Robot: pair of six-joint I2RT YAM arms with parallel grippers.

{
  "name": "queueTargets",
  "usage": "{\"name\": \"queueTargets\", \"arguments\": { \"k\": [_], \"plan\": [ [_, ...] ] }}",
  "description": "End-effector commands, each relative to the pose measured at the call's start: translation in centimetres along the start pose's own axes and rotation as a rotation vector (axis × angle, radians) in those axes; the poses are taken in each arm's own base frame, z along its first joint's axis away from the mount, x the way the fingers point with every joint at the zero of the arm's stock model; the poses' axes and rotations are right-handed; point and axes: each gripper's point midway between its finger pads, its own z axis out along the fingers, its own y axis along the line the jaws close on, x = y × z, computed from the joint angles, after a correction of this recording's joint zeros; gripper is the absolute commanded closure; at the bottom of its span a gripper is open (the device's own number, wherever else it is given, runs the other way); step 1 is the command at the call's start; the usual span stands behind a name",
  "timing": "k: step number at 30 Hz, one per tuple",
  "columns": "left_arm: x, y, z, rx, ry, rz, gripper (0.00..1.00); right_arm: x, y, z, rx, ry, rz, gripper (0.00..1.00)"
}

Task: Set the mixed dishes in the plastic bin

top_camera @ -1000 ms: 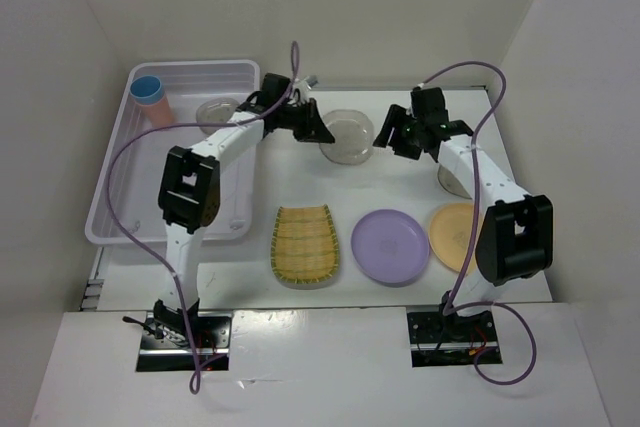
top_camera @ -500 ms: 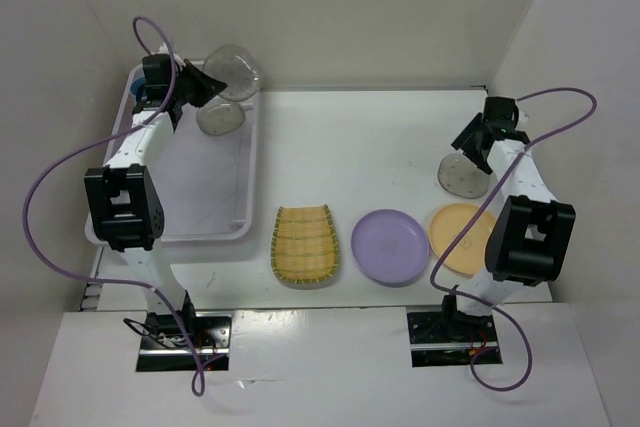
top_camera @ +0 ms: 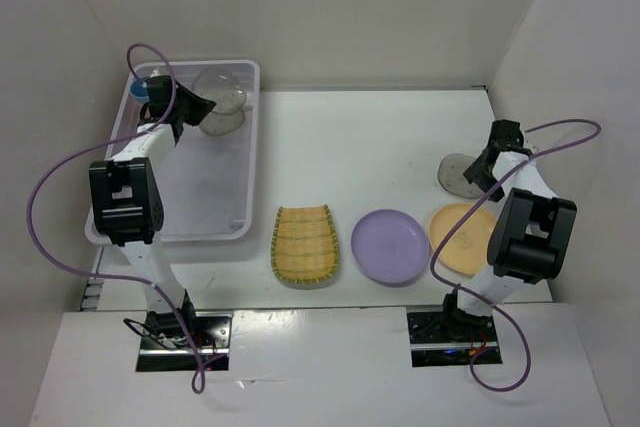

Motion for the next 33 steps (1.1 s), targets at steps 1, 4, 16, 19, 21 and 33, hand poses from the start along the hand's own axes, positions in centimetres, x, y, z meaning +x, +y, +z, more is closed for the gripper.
{"name": "queueTargets", "arguments": {
  "k": [1, 4, 16, 19, 21, 33],
  "plan": [
    [-1.8, -0.2, 1.5, 0.029, -0.064, -0.02, 1.0, 1.1, -1.4, 0.8, 0.058, 0.021, 0.007, 0.32],
    [-2.4, -0.2, 2.1, 0.022, -0.087, -0.041, 1.0, 1.4, -1.8, 1.4, 0.086, 0.028, 0.01, 0.32],
    [-2.0, 2.8, 5.0, -0.024, -0.094, -0.135, 0.92, 2.4, -2.0, 3.5, 0.125, 0.074, -0.017, 0.49],
    [-1.9, 3.3, 5.6, -0.036, -0.096, -0.162, 0.92, 2.6, -2.1, 3.7, 0.129, 0.082, -0.02, 0.49],
    [-2.2, 3.2, 5.6, -0.036, -0.111, -0.17, 0.92, 2.4, -1.8, 4.0, 0.127, 0.077, -0.018, 0.51],
    [-0.6, 5.0, 5.7, -0.117, -0.083, -0.223, 0.52, 2.6, -1.2, 5.3, 0.118, 0.102, -0.022, 0.81]
  ]
}}
